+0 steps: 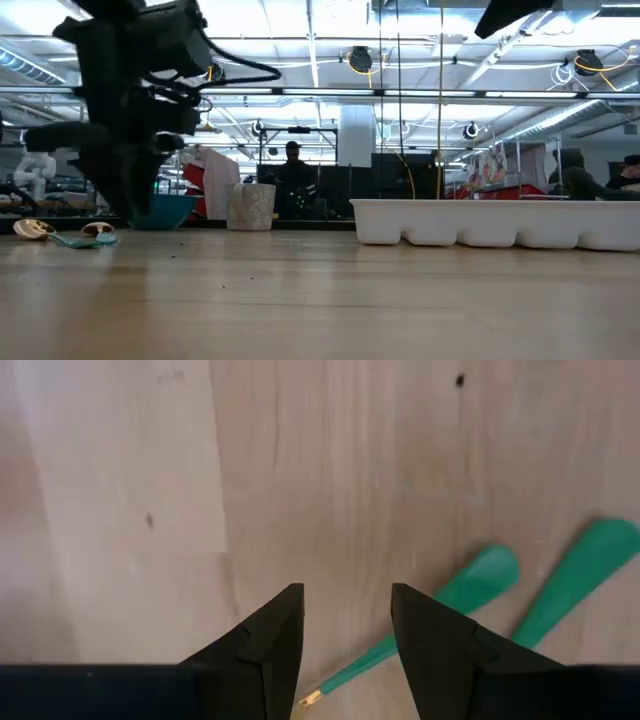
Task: Sort silverware
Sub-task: Put the green spoon into the white silverware organizer
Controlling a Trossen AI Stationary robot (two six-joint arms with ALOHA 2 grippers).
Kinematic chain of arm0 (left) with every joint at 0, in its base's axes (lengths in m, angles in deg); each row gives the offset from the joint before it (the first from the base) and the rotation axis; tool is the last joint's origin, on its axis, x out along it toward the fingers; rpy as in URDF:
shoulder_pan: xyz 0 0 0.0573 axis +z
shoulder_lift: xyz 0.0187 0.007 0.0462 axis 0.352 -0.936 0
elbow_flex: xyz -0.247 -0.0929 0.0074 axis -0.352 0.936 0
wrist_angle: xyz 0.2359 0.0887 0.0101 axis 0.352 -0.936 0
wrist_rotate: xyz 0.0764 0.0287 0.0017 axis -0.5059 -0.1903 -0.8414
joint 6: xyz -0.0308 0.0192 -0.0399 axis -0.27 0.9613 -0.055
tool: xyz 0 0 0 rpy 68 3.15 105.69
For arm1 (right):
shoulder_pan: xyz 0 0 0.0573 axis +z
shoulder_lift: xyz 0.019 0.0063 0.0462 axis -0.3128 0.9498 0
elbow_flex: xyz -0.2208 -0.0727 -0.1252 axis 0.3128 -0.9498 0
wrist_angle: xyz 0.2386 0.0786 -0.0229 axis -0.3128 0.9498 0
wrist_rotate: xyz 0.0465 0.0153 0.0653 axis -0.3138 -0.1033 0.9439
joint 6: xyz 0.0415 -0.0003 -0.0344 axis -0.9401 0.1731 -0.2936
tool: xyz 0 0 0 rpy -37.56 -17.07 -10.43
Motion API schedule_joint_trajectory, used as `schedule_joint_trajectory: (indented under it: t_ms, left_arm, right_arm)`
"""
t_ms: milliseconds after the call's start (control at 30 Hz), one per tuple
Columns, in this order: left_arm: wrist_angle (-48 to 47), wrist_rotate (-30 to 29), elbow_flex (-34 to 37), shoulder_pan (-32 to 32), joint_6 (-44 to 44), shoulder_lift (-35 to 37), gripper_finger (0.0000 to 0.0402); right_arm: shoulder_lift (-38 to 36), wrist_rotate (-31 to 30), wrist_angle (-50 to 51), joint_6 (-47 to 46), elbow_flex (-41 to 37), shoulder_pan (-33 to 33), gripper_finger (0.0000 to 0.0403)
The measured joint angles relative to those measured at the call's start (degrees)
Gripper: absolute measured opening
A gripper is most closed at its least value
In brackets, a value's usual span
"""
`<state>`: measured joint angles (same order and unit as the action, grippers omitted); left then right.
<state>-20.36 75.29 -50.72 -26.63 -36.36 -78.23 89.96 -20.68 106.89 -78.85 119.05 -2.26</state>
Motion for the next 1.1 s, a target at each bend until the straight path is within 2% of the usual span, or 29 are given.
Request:
schedule_joint_trajectory:
  t_ms: [233,367,567,900,1100]
  left_arm:
    - [-17.4,-2.8,-9.2,-0.5,3.6,-1.9,0.0160]
    - [-23.5,-3.4,-10.3,-0.1,4.8,-2.7,0.0160]
    - [-24.1,-2.3,-8.0,0.0,7.7,-4.1,0.0160]
    - [-19.6,-3.1,-7.6,0.0,21.3,-7.7,0.0160]
    - [-19.1,-2.1,-7.5,0.5,25.6,-10.3,0.0160]
  right_arm:
    - [0.1,-0.1,-0.4,-0.1,-4.7,1.6,0.0121]
    - [0.1,-0.2,-2.6,-0.3,-7.8,2.3,0.0121]
    - [0.1,0.1,-5.0,-0.4,-10.2,3.2,0.0121]
    - [0.1,0.1,-6.4,-0.8,-10.2,3.7,0.0121]
    - [0.1,0.1,-7.0,-0.8,-10.2,3.7,0.0121]
